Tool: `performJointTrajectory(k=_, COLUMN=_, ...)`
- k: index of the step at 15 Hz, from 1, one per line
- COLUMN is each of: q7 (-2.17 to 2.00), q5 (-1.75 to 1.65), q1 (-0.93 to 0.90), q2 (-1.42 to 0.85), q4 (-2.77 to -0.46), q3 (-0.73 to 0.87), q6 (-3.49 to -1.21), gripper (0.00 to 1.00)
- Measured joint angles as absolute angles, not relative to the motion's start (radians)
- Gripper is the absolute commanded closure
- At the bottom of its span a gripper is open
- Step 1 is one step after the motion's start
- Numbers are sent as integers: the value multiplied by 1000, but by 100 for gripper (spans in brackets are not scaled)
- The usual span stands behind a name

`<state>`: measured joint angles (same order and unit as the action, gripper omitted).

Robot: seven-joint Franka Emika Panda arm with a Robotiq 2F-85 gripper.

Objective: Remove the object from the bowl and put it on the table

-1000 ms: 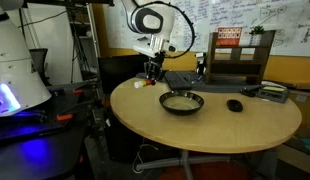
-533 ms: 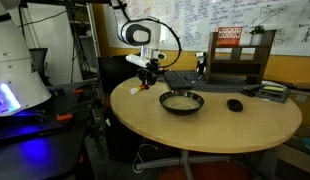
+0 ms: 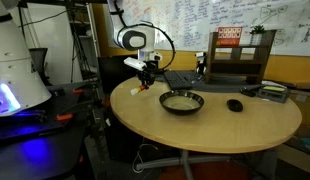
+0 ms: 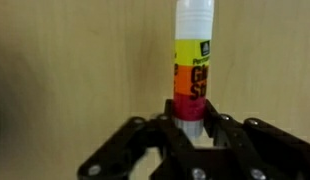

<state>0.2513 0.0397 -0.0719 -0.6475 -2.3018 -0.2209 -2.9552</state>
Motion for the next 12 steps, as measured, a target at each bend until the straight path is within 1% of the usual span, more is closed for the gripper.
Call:
performJointTrajectory(k=1, q7=237, q5=26, q1=-84, q2=-648, q4=-2299, q3=-206, q6=-2956, gripper=27)
performJointTrajectory(k=4, q7=188, q5=-25, q1=-131, q2=-644, q4=-2288, q3=-137, q6=-2926, gripper=3)
performJointTrajectory(k=5, q7=176, q5=-34, q1=-144, q2=-637, q4=-2284, q3=-117, q6=-2906, gripper=0)
performJointTrajectory(k=7, q7=168, q5=-44, q1=-151, q2=-602, q4=-2275, q3=-101, q6=-2821, gripper=0)
performJointTrajectory(k=12, q7=210, q5=-37, q1=-97, q2=-425, q4=-2266, q3=-138, q6=-2518, gripper=0)
